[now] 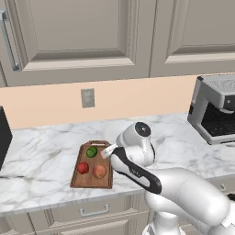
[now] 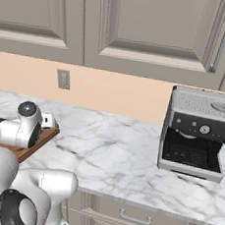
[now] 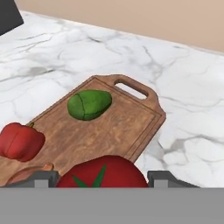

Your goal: Place the avocado, onion, tomato, and bell pepper on the cutting board.

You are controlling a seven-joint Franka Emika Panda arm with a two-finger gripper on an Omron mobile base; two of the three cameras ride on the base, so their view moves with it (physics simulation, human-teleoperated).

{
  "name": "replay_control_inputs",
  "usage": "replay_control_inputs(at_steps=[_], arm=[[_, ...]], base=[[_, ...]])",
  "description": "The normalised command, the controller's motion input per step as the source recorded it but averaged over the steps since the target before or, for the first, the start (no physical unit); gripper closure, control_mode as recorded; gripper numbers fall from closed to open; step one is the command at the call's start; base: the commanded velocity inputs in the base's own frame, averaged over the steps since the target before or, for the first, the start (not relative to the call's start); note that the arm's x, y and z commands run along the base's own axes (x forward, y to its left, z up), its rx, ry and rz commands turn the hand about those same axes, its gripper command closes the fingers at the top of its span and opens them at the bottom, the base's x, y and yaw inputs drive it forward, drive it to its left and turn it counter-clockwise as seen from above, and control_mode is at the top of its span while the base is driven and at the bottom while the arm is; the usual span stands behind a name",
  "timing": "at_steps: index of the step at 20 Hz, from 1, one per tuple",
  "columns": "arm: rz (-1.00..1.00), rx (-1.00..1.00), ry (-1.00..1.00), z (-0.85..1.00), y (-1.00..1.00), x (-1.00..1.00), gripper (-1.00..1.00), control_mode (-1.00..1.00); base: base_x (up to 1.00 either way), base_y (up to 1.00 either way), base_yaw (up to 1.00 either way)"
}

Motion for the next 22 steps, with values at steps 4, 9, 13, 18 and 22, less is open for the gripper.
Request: replay_control_inputs(at_steps=[4,9,13,18,22], arm=[[0.0,0.0,0.06,-0.11,0.03,0.17,1.0,-1.0],[0.0,0.0,0.08,-0.1,0.15,0.23,1.0,-1.0],[0.0,0.0,0.06,-0.09,0.18,0.21,1.0,-1.0],[0.0,-0.01,0.03,-0.19,0.11,0.15,1.0,-1.0],[0.0,-0.01,0.01,-0.25,0.06,0.12,1.0,-1.0]], base=[[0.0,0.0,0.0],[0.0,0.0,0.0],[0.0,0.0,0.0],[0.0,0.0,0.0],[0.0,0.0,0.0]])
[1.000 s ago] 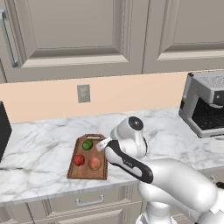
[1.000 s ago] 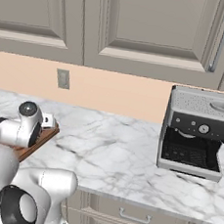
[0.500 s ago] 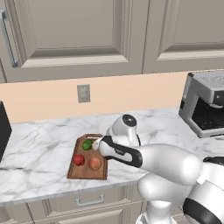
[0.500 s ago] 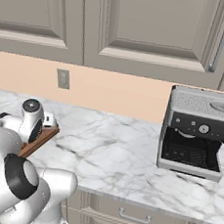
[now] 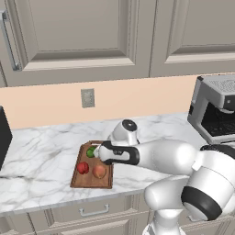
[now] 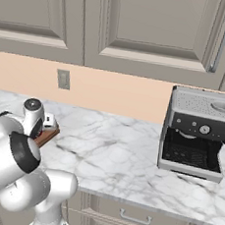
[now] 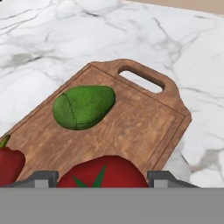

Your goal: Place the avocado, onion, tomato, and bell pepper on the cutting board.

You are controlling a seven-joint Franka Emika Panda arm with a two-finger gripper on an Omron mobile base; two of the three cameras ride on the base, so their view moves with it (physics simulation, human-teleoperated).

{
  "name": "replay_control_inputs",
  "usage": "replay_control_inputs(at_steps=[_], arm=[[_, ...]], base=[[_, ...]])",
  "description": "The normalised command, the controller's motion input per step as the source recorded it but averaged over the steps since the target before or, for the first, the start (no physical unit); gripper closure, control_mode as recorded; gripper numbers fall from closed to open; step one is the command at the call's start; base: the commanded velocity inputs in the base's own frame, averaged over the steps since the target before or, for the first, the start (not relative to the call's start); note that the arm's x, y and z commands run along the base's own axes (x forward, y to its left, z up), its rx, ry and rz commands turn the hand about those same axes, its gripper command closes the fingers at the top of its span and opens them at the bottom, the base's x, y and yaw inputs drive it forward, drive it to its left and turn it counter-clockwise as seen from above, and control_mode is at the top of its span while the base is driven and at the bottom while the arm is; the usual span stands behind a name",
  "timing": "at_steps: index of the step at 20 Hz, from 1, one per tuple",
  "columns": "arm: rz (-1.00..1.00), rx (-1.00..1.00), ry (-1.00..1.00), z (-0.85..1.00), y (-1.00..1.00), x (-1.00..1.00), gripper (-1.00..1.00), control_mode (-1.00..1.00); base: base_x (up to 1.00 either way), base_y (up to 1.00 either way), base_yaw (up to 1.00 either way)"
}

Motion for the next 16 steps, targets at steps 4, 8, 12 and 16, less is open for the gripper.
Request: replay_control_inputs(at_steps=[4,8,12,16], arm=[[0.0,-0.01,0.0,-0.23,0.04,0.13,1.0,-1.0],[0.0,0.0,0.0,-0.19,0.05,0.14,1.0,-1.0],[0.0,0.0,0.0,-0.18,0.05,0.14,1.0,-1.0],[0.0,0.0,0.0,-0.16,0.06,0.15,1.0,-1.0]], base=[[0.0,0.0,0.0],[0.0,0.0,0.0],[0.0,0.0,0.0],[0.0,0.0,0.0]])
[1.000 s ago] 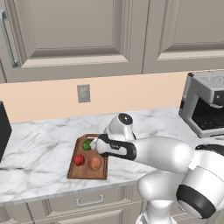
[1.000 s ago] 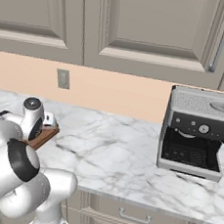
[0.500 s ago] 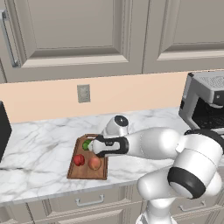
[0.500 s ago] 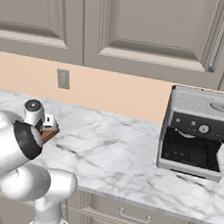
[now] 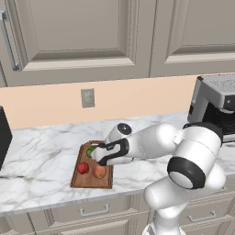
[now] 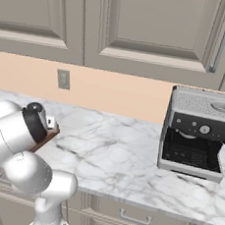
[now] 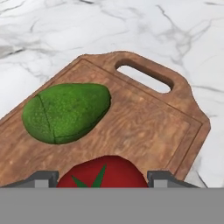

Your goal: Place the avocado, onion, tomato, and bell pepper on the cutting board.

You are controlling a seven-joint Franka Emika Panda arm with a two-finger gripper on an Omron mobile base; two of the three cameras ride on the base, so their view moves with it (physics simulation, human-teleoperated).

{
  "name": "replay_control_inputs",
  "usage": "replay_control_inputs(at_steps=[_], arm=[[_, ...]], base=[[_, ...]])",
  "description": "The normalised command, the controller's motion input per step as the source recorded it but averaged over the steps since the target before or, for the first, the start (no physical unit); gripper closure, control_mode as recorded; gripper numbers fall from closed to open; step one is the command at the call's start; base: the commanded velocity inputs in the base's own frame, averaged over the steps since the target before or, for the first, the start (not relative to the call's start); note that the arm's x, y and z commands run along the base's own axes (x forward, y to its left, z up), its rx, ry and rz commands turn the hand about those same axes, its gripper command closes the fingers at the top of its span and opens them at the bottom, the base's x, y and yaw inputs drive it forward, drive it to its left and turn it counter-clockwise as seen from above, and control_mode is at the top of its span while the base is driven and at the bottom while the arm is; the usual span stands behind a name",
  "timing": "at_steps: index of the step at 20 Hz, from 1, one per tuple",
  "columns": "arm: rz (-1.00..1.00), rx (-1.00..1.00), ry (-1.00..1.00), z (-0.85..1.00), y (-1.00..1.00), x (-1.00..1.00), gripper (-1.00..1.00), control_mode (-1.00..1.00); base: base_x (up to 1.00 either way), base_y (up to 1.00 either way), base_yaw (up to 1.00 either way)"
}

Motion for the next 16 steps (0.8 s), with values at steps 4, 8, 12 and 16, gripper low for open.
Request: replay_control_inputs(at_steps=[4,8,12,16], arm=[[0.0,0.0,0.0,-0.16,0.06,0.15,1.0,-1.0],[0.0,0.0,0.0,-0.17,0.06,0.12,1.0,-1.0],[0.0,0.0,0.0,-0.17,0.05,0.11,1.0,-1.0],[0.0,0.0,0.0,-0.19,0.05,0.09,1.0,-1.0]], base=[[0.0,0.0,0.0],[0.0,0.0,0.0],[0.0,0.0,0.0],[0.0,0.0,0.0]])
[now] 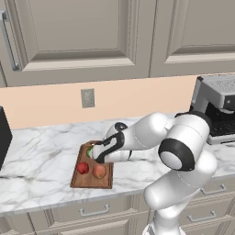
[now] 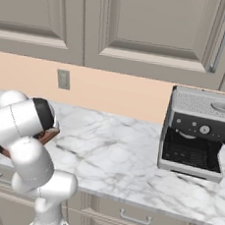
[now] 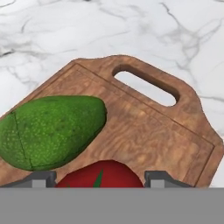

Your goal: Place the avocado, onion, tomato, and bell pepper on the cutting board.

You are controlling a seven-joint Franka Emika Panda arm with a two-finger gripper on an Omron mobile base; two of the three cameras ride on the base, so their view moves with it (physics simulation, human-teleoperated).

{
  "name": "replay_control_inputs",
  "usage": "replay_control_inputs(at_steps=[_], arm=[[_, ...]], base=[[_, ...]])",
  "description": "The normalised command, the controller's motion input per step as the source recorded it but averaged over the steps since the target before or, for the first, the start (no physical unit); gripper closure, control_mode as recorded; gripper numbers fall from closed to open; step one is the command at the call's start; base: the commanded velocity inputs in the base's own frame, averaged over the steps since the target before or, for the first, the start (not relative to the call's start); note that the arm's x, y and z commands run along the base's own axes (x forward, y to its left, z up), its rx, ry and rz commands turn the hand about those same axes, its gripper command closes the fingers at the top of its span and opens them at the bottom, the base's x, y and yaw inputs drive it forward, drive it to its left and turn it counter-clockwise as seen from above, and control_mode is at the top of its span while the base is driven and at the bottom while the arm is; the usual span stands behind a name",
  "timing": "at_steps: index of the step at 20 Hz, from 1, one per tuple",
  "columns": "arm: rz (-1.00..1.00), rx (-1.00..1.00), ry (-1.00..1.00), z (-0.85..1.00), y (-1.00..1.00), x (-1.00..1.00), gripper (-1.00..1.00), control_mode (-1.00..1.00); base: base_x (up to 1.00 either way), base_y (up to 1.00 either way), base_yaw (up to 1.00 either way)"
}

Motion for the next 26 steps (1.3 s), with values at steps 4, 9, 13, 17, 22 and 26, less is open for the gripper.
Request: replay_control_inputs(at_steps=[4,9,13,17,22,26], arm=[[0.0,-0.01,0.0,-0.22,0.04,0.03,1.0,-1.0],[0.0,-0.01,0.0,-0.21,0.05,0.01,-1.0,-1.0],[0.0,0.0,0.0,-0.1,0.01,0.0,-1.0,-1.0],[0.0,0.0,0.0,0.01,0.0,-0.01,-1.0,-1.0],[0.0,0.0,0.0,0.02,0.0,-0.06,-1.0,-1.0],[0.0,0.0,0.0,0.11,0.08,-0.1,-1.0,-1.0]], base=[[0.0,0.0,0.0],[0.0,0.0,0.0],[0.0,0.0,0.0],[0.0,0.0,0.0],[0.0,0.0,0.0],[0.0,0.0,0.0]])
